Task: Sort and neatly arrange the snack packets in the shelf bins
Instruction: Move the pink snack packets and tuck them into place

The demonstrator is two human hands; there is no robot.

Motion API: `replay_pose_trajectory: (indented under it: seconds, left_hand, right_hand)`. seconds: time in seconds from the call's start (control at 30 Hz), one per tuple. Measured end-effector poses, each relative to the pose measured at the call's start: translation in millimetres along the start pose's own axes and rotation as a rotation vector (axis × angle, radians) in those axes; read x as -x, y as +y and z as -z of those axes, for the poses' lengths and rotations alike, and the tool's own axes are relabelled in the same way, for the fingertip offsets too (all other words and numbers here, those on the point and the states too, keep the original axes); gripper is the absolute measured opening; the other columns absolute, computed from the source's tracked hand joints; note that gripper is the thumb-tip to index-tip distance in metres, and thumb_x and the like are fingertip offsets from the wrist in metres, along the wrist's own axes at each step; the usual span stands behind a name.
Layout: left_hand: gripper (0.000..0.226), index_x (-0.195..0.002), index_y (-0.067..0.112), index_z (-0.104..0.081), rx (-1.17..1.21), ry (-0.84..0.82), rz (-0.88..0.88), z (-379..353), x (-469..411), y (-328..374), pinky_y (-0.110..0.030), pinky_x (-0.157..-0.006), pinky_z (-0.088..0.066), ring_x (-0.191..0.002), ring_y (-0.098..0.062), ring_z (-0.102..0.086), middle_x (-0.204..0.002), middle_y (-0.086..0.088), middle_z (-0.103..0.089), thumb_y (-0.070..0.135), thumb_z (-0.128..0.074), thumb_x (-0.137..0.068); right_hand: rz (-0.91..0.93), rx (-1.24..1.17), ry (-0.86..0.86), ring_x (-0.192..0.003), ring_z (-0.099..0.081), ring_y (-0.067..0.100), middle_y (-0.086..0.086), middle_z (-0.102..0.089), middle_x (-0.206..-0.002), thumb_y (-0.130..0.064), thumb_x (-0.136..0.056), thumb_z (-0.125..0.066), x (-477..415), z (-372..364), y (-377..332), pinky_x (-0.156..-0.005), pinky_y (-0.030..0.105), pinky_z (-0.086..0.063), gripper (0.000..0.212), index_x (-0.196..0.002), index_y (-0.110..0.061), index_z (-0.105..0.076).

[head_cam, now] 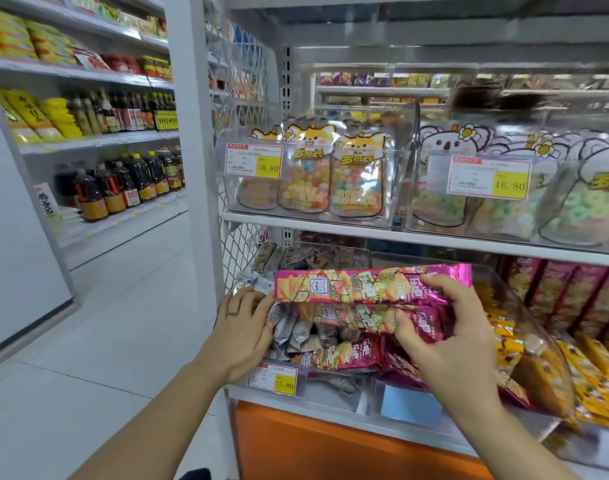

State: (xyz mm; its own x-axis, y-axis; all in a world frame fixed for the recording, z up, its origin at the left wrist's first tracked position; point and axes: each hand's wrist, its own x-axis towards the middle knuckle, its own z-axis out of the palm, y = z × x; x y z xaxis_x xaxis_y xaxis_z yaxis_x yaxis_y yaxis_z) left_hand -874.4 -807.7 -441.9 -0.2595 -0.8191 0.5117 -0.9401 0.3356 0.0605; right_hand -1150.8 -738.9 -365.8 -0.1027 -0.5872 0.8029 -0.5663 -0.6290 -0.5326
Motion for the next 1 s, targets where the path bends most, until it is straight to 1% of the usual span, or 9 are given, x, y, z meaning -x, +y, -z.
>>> replay_pose_trajectory:
  seconds: [0.13,0.27,0.33,0.4,0.5,0.63,0.73,0.87,1.0]
  left_hand:
    - [0.056,-0.136,0.011,-0.036,-0.11,-0.105,-0.002,-5,4,-1,-0.045,-0.106,-0.034,-0.118,-0.026,-0.041,-0.111,-0.007,-0.058,0.033,-0.034,-0.085]
    - [0.062,-0.144,0.018,-0.03,0.05,-0.156,0.063,5,12,2,-0.039,-0.11,-0.028,-0.13,-0.025,-0.033,-0.136,-0.007,-0.036,0.045,-0.023,-0.089]
    - [0.052,-0.136,0.017,-0.04,0.129,-0.076,0.093,13,18,7,-0.033,-0.103,-0.035,-0.124,-0.023,-0.038,-0.134,-0.006,-0.038,0.043,-0.037,-0.092]
    - [0.047,-0.132,0.017,-0.044,0.158,-0.032,0.088,14,23,10,-0.033,-0.099,-0.04,-0.122,-0.025,-0.043,-0.132,-0.007,-0.04,0.028,-0.056,-0.089]
    - [0.048,-0.127,0.022,-0.048,0.187,-0.002,0.085,16,25,12,-0.031,-0.094,-0.043,-0.116,-0.024,-0.049,-0.127,-0.005,-0.044,0.015,-0.065,-0.082]
    - [0.023,-0.108,0.025,-0.058,0.201,0.076,0.009,32,19,27,-0.032,-0.084,-0.047,-0.1,-0.016,-0.053,-0.11,0.005,-0.051,0.022,-0.049,-0.086]
    - [0.028,-0.106,0.027,-0.061,0.208,0.019,-0.115,43,10,58,-0.033,-0.083,-0.047,-0.095,-0.011,-0.051,-0.105,0.01,-0.055,0.032,-0.042,-0.087]
    - [0.049,-0.138,0.033,-0.038,0.199,-0.215,-0.208,41,0,101,-0.024,-0.099,-0.028,-0.12,-0.009,-0.037,-0.133,0.012,-0.04,0.047,-0.045,-0.093]
    - [0.062,-0.146,0.034,-0.023,0.198,-0.209,-0.189,36,-8,125,-0.024,-0.111,-0.02,-0.135,-0.009,-0.029,-0.147,0.012,-0.035,0.049,-0.048,-0.092]
  right_hand:
    - [-0.04,-0.026,0.015,-0.096,-0.047,-0.014,-0.022,-0.049,-0.102,-0.026,-0.069,-0.069,3,-6,-7,-0.082,0.001,-0.034,0.051,-0.106,-0.05,-0.043]
    - [-0.03,-0.048,-0.008,-0.096,-0.05,-0.006,-0.024,-0.05,-0.102,-0.026,-0.069,-0.069,6,-6,-11,-0.081,0.005,-0.038,0.053,-0.103,-0.056,-0.042]
    - [-0.017,-0.048,-0.032,-0.096,-0.051,-0.006,-0.024,-0.051,-0.102,-0.024,-0.069,-0.069,7,-9,-14,-0.08,0.005,-0.038,0.055,-0.104,-0.058,-0.042]
    - [-0.007,-0.048,-0.043,-0.096,-0.05,-0.007,-0.028,-0.051,-0.102,-0.024,-0.07,-0.069,8,-11,-15,-0.081,0.005,-0.037,0.057,-0.105,-0.06,-0.042]
    - [-0.04,-0.088,-0.022,-0.095,-0.051,-0.006,-0.028,-0.051,-0.102,-0.027,-0.07,-0.068,9,-9,-18,-0.08,0.005,-0.038,0.053,-0.103,-0.06,-0.043]
    - [-0.052,-0.103,0.038,-0.097,-0.049,-0.008,-0.025,-0.05,-0.104,-0.035,-0.071,-0.068,5,1,-19,-0.083,0.004,-0.036,0.041,-0.102,-0.051,-0.047]
    - [-0.049,-0.079,0.083,-0.097,-0.047,-0.01,-0.025,-0.049,-0.104,-0.046,-0.07,-0.06,2,12,-18,-0.085,0.002,-0.033,0.039,-0.106,-0.047,-0.045]
    - [-0.024,-0.028,0.126,-0.09,-0.046,-0.002,-0.023,-0.048,-0.103,-0.041,-0.071,-0.061,2,30,-15,-0.085,0.0,-0.032,0.041,-0.108,-0.046,-0.044]
    - [-0.018,0.026,0.154,-0.091,-0.045,-0.002,-0.022,-0.048,-0.102,-0.023,-0.07,-0.069,3,49,-9,-0.086,-0.001,-0.03,0.051,-0.108,-0.046,-0.043]
